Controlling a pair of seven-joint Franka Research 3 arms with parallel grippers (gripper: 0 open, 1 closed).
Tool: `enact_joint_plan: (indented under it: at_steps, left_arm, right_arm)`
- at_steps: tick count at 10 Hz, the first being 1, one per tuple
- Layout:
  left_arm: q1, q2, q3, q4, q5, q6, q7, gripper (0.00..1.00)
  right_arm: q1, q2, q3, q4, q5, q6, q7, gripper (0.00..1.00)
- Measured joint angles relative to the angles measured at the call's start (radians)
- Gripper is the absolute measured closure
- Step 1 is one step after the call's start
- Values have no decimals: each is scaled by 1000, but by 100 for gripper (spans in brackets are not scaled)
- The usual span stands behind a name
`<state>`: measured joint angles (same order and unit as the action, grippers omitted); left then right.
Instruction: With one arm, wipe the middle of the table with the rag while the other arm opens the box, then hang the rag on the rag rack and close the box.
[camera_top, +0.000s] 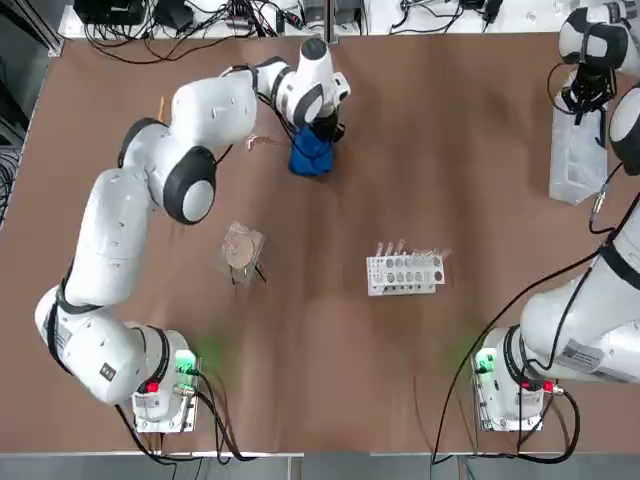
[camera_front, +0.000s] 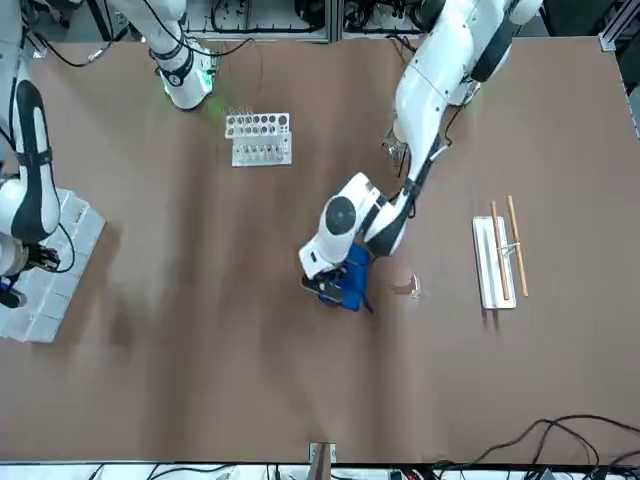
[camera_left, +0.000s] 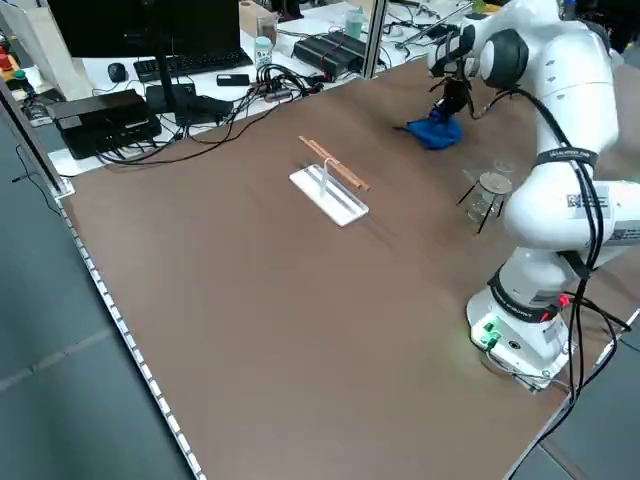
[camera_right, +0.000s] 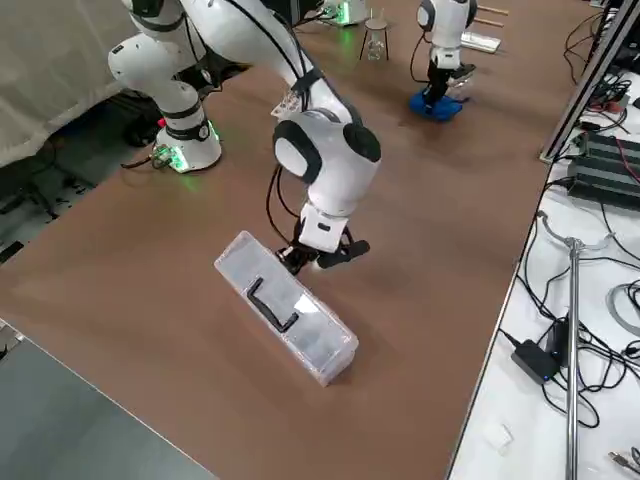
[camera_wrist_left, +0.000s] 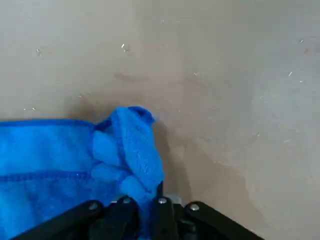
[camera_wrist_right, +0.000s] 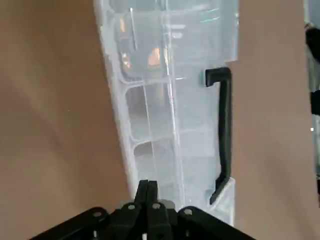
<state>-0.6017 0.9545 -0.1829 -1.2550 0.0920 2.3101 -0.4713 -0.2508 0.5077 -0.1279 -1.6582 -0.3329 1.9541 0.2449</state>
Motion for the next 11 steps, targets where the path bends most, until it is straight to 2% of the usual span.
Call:
enact_joint_plan:
  at_steps: [2,6,11]
  left_arm:
    - [39,-10,17,0,0,-55,-1,91]
    - [181,-37,22,-23,3,-216,17,91]
    - [245,-140,33,-213,126,-235,57,91]
  right_arm:
    - [-18,-10,-10,4,-9,-7,-20,99]
    - [-87,-33,-13,13,-28,-21,-87,99]
    - [-176,-16,-17,13,-35,-4,-164,99]
